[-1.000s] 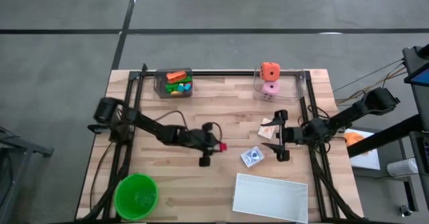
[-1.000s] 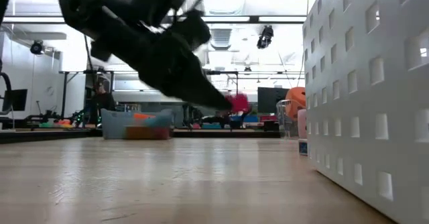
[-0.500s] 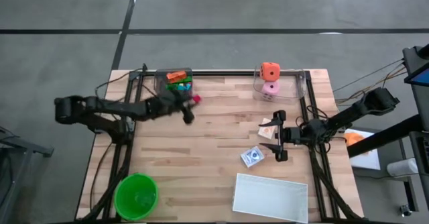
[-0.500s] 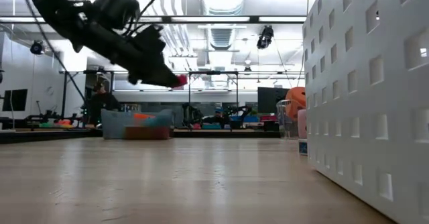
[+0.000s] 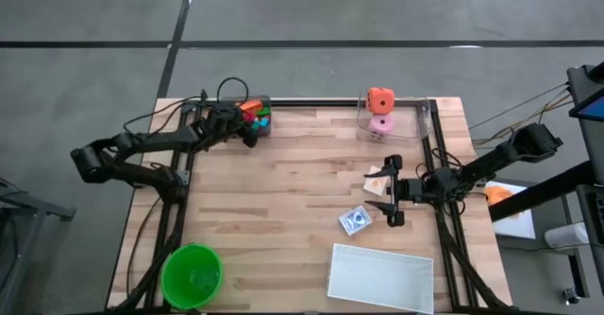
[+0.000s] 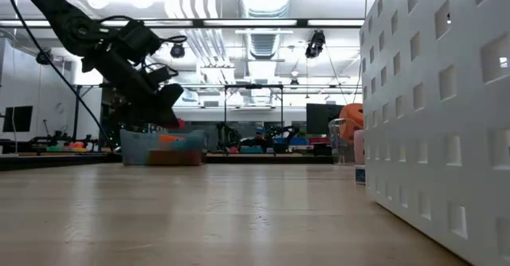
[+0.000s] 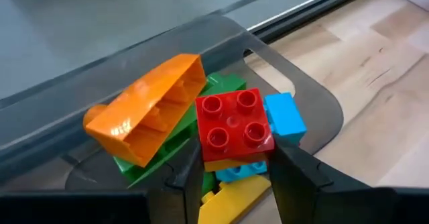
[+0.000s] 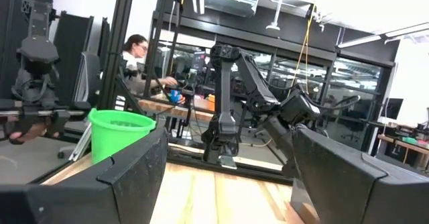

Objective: Pick & Place Toys
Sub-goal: Put the red game piece into the black bin, then put the yellow deck of cards into the white bin

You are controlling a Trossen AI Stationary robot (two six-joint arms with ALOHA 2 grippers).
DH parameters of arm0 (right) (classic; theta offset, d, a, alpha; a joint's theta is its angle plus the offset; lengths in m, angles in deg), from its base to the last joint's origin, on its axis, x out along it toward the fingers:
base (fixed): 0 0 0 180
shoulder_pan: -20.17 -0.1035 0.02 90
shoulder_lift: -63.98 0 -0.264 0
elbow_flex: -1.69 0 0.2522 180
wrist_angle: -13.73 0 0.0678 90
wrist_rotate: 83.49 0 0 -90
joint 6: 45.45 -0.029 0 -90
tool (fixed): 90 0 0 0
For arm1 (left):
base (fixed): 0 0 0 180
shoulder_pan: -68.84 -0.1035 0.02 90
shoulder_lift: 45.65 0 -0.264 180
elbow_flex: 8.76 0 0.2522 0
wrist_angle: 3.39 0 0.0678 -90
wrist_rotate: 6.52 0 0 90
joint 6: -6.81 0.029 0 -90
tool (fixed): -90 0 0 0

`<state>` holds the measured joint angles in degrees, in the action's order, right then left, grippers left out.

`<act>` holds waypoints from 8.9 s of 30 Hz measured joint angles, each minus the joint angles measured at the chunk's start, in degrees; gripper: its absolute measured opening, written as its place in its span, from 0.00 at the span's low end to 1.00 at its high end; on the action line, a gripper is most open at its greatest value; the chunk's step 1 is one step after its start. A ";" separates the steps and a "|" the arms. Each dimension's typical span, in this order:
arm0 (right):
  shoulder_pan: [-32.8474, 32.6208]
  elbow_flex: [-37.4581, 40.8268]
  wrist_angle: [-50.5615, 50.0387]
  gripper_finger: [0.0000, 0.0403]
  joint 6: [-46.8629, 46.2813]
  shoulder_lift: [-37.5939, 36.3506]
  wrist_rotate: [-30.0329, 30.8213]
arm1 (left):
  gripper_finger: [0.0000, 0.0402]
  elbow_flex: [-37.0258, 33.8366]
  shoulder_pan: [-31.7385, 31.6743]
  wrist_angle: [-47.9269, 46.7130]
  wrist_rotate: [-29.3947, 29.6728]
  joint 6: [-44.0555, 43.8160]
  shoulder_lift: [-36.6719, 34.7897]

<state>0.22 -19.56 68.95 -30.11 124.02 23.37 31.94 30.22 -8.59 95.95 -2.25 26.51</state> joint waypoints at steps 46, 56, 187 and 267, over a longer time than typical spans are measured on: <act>11.55 -33.18 -91.54 0.78 -31.80 1.41 17.11 | 0.80 -0.52 26.46 15.47 -16.78 4.42 -8.96; 16.07 -41.83 -111.79 0.78 -45.40 6.63 11.16 | 0.80 -3.85 26.70 18.34 -14.16 7.65 -8.94; 20.37 -62.47 -85.84 0.07 -30.31 46.83 -9.03 | 0.80 -3.87 26.78 11.59 -10.29 1.70 -8.94; 8.66 4.13 -28.96 0.88 -17.95 -11.44 0.48 | 1.00 60.91 34.13 -33.28 -10.09 -27.33 51.52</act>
<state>8.89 -15.43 39.99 -48.06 112.58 23.86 92.85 64.35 -41.87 85.86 -29.58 78.02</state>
